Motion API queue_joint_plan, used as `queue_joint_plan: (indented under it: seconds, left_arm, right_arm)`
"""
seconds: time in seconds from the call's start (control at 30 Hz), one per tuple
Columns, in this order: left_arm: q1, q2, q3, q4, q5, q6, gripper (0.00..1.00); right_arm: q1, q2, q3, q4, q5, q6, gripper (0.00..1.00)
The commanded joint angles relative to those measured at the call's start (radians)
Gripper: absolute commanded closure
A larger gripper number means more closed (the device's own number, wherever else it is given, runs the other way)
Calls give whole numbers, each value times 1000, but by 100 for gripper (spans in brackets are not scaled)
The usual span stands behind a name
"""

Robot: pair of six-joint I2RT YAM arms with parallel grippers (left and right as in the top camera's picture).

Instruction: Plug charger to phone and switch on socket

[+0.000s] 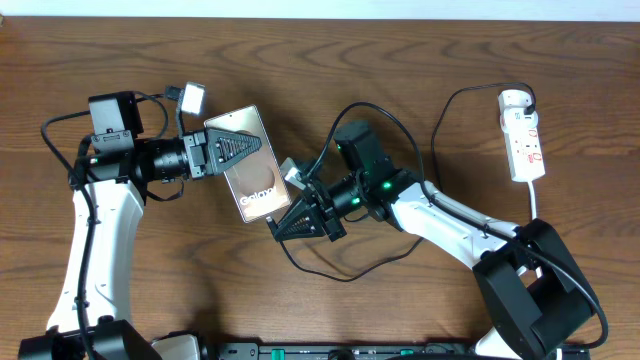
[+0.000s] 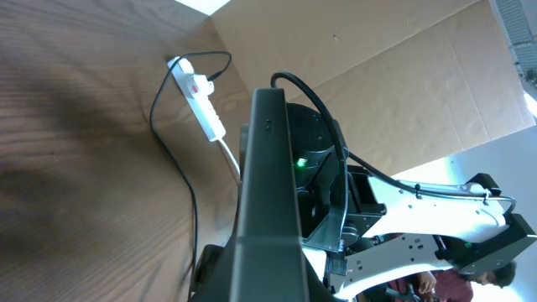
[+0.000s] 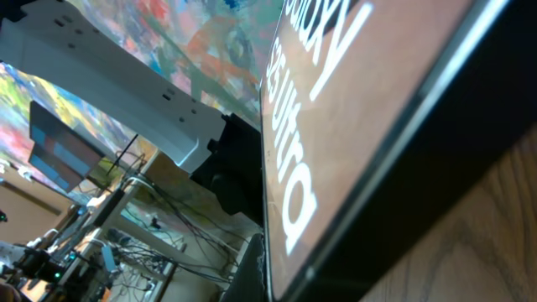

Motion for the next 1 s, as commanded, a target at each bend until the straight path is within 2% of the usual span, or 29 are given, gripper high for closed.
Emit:
queue_joint_plan:
  seconds: [0.0, 0.23, 0.97]
  left_arm:
    - [-5, -2, 11, 13, 53, -16, 93]
    - [-5, -2, 11, 13, 53, 40, 93]
    - [-6, -2, 11, 11, 55, 55, 93]
  right_arm:
    - [24, 7, 2, 7, -5, 2, 99]
    - [23, 7, 2, 10, -13, 3, 99]
    - [8, 7, 2, 21, -34, 6, 99]
